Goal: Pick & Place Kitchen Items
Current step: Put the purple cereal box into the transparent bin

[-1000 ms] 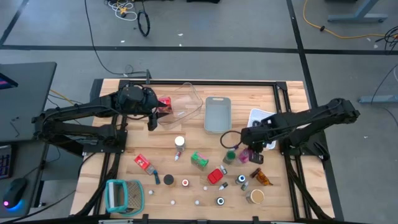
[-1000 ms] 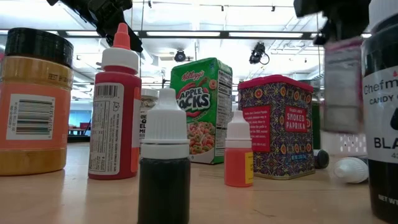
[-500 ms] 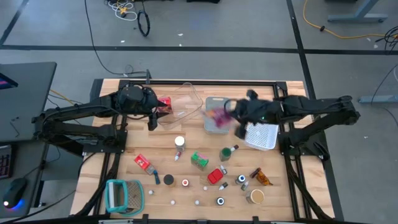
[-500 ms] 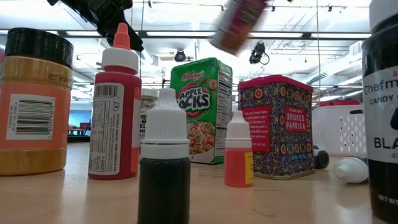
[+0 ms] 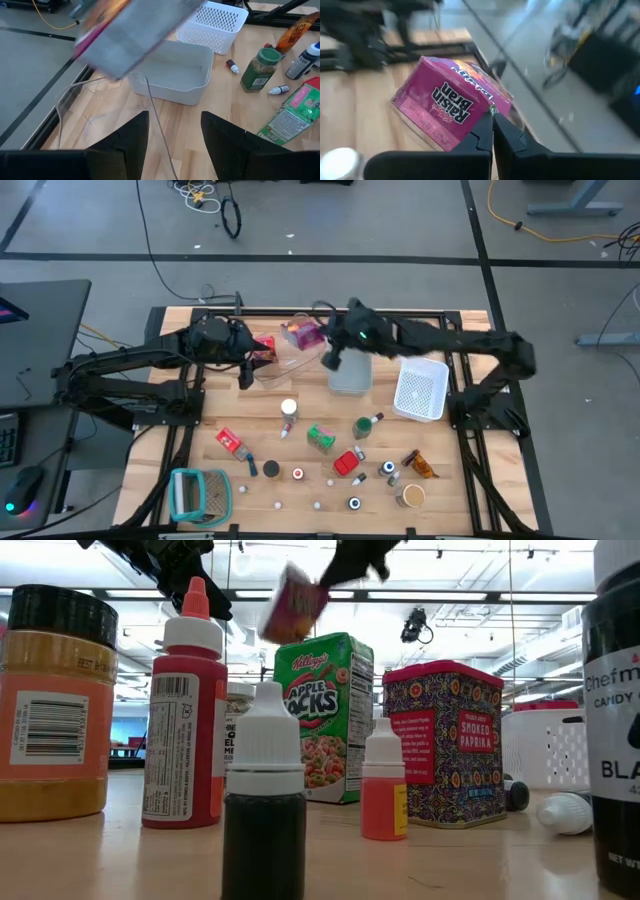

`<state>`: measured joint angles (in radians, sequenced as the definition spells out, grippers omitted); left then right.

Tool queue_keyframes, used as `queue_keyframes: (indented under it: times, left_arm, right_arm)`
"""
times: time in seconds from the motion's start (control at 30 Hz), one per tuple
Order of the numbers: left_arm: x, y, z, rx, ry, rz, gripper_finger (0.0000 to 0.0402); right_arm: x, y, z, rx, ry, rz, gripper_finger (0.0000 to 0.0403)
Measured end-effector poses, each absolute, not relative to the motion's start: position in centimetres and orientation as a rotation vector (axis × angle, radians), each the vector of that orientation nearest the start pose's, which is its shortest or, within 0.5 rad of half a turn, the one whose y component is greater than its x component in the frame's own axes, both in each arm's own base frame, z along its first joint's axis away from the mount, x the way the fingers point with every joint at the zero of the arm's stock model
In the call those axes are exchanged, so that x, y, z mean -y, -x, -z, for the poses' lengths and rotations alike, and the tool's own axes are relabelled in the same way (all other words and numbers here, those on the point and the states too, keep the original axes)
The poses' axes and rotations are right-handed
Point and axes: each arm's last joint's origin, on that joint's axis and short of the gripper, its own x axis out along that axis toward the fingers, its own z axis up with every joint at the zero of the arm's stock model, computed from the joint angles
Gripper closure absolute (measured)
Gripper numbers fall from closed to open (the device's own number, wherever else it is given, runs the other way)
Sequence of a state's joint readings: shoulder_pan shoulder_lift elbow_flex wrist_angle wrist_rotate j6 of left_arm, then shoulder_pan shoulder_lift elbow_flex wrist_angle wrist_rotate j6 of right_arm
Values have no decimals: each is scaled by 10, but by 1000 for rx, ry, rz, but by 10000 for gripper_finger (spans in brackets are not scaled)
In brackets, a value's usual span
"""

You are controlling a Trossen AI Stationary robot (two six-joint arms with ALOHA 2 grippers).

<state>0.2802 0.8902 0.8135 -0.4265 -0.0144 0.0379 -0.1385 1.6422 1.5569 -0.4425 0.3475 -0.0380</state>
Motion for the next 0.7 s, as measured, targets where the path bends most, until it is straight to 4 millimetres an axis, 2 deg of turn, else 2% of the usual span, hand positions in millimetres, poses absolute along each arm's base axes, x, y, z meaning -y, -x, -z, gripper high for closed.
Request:
queue_keyframes:
  times: [0.17,0.4,0.6,0.7]
  left_arm:
    - [-52,-180,-303,-506,29,-279,213]
    - [-52,-180,-303,-506,30,-278,213]
    - [-52,-180,-303,-507,26,-278,213]
    - [-52,-180,-303,-508,26,-278,213]
  right_arm:
    - [107,-393,-314,-713,-62,375,401]
    - [148,-413,-255,-825,-185,346,401]
    - [170,-412,-234,-855,-263,350,400]
    - [177,-411,-230,-858,-271,365,392]
